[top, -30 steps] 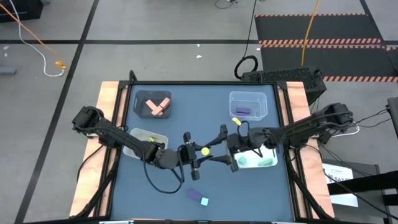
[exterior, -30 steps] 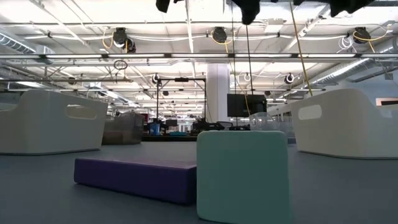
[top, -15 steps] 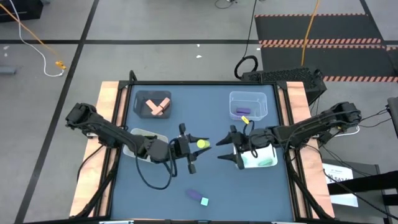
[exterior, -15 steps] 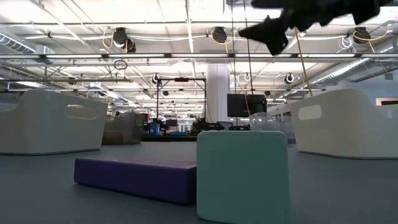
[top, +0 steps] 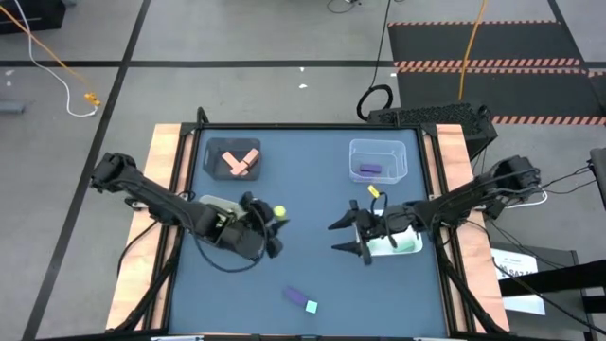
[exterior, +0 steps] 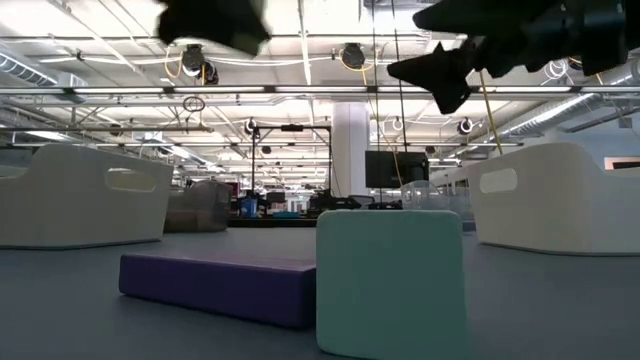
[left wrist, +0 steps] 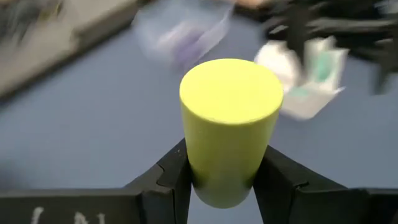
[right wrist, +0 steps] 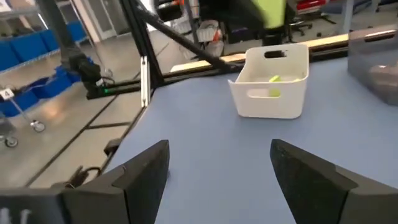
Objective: Sort & place blocks by color
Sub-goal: Put the green block into the gray bin, then put the blue block into the white bin
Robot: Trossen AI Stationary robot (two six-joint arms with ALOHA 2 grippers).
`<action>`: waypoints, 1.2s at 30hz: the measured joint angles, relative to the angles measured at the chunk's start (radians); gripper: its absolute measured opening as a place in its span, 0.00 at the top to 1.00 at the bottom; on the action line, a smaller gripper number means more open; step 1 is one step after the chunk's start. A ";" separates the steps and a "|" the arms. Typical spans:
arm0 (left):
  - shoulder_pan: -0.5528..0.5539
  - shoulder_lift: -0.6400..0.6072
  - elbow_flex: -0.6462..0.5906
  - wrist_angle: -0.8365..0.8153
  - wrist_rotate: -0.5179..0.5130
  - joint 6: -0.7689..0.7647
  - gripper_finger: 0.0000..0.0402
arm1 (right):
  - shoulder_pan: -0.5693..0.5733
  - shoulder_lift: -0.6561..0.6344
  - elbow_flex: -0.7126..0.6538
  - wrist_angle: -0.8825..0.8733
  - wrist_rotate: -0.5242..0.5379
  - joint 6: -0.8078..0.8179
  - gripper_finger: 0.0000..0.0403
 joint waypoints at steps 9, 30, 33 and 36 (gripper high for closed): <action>-0.086 -0.019 0.000 -0.615 0.114 -0.730 0.68 | 0.001 0.255 0.013 0.451 0.049 -0.098 0.33; -0.132 -0.019 -0.189 -0.804 0.352 -1.157 0.40 | 0.093 0.345 0.371 -0.376 0.093 -0.041 0.33; -0.132 -0.019 -0.177 -0.804 0.349 -1.153 0.37 | 0.122 0.345 0.371 -0.364 0.062 0.032 0.33; -0.137 -0.018 -0.147 -0.804 0.309 -1.120 0.37 | 0.158 0.345 0.371 -0.352 0.049 0.081 0.33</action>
